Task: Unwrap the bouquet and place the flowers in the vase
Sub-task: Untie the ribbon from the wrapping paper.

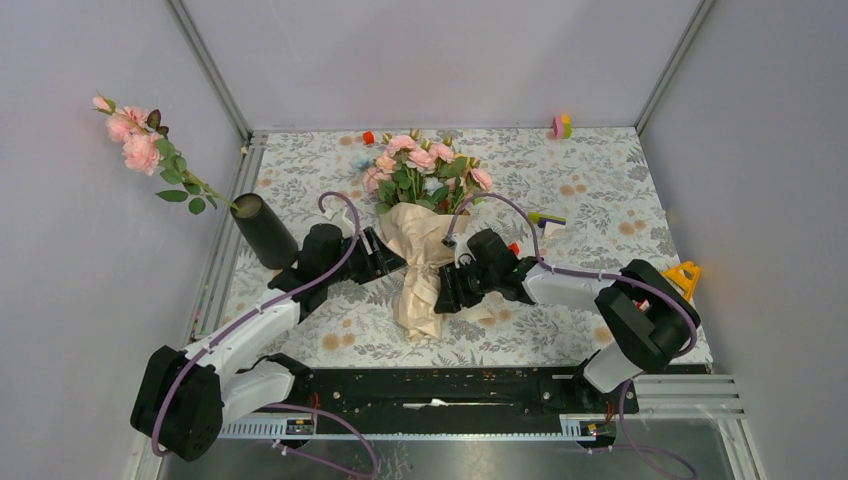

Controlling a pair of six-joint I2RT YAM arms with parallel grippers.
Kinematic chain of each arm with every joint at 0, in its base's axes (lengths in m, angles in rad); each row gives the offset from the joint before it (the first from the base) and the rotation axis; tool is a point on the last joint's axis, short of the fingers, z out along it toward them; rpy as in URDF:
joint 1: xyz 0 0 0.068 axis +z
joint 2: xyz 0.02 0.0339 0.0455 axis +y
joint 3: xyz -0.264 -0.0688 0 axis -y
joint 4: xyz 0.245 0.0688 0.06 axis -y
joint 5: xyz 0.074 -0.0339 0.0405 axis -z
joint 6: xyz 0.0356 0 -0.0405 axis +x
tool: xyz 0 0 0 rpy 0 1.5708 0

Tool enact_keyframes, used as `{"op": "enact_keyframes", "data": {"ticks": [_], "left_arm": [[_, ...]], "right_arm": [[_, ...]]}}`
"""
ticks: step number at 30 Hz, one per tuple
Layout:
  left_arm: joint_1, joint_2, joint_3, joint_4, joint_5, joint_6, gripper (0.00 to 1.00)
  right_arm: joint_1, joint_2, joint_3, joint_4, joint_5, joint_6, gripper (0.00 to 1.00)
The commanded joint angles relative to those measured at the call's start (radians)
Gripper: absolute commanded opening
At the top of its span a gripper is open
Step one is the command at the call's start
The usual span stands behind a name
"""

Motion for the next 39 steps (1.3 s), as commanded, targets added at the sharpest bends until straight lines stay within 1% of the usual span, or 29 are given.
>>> {"op": "enact_keyframes", "data": {"ticks": [1, 5, 11, 18, 20, 24, 27, 29, 31, 36, 39], "left_arm": [[0.004, 0.01, -0.007, 0.043, 0.023, -0.002, 0.57], [0.004, 0.013, -0.01, 0.049, 0.021, -0.009, 0.57], [0.003, 0.009, -0.012, 0.052, 0.019, -0.009, 0.57], [0.004, 0.0, -0.015, 0.052, 0.019, -0.011, 0.55], [0.004, -0.006, -0.017, 0.051, 0.018, -0.01, 0.54], [0.004, -0.014, -0.02, 0.051, 0.012, -0.004, 0.53], [0.004, -0.016, -0.018, 0.054, 0.011, 0.0, 0.52], [0.004, -0.018, -0.015, 0.052, 0.013, 0.003, 0.52], [0.004, -0.024, -0.011, 0.049, 0.015, 0.008, 0.52], [0.004, -0.06, -0.018, 0.058, 0.02, 0.039, 0.51], [0.004, -0.099, -0.022, 0.075, 0.039, 0.08, 0.52]], "right_arm": [[-0.004, -0.023, 0.006, 0.031, -0.07, 0.022, 0.52], [-0.005, -0.042, -0.02, 0.019, -0.094, 0.046, 0.53], [-0.005, -0.064, -0.051, 0.011, -0.102, 0.066, 0.59], [-0.005, -0.057, -0.06, 0.013, -0.111, 0.08, 0.57], [-0.006, -0.059, -0.068, 0.014, -0.109, 0.089, 0.54], [-0.006, -0.067, -0.094, 0.043, -0.123, 0.115, 0.42], [-0.006, -0.071, -0.096, 0.049, -0.123, 0.119, 0.29], [-0.005, -0.078, -0.093, 0.046, -0.126, 0.12, 0.23], [-0.005, -0.092, -0.094, 0.043, -0.131, 0.128, 0.19], [-0.003, -0.152, -0.092, -0.001, -0.127, 0.155, 0.14], [-0.003, -0.197, -0.076, -0.041, -0.12, 0.187, 0.08]]}}
